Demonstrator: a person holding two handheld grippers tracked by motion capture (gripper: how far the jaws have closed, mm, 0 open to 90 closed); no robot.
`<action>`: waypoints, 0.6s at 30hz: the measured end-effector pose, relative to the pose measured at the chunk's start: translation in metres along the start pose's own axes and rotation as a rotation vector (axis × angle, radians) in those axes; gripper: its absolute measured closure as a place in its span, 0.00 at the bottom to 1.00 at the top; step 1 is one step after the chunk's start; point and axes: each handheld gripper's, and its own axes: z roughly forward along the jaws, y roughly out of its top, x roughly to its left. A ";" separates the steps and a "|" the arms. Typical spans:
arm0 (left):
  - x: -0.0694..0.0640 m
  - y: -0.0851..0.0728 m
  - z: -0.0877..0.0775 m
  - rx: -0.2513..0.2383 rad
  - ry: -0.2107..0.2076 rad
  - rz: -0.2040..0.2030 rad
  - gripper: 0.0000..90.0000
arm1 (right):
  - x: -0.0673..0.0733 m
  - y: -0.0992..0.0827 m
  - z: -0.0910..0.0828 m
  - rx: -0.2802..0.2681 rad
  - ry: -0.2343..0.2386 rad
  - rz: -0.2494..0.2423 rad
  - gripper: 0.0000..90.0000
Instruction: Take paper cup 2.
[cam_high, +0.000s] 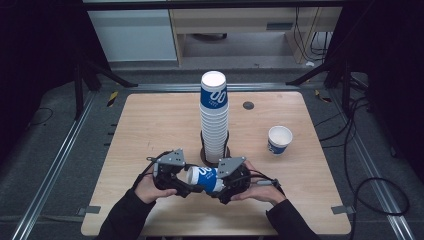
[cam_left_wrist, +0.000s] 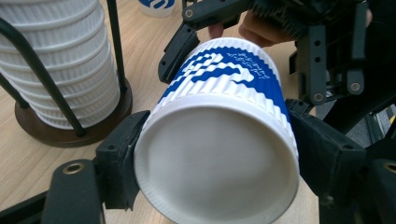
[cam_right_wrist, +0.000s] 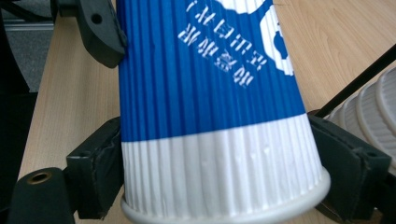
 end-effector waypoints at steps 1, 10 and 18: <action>0.000 0.000 0.000 -0.006 -0.004 -0.002 0.28 | 0.000 0.000 0.000 -0.001 0.001 0.002 0.14; 0.003 0.000 -0.009 -0.040 0.028 -0.010 0.29 | -0.006 0.001 -0.012 -0.069 -0.019 0.047 0.09; 0.012 -0.003 -0.024 -0.110 0.069 -0.028 0.29 | -0.020 -0.001 -0.038 -0.188 -0.070 0.139 0.09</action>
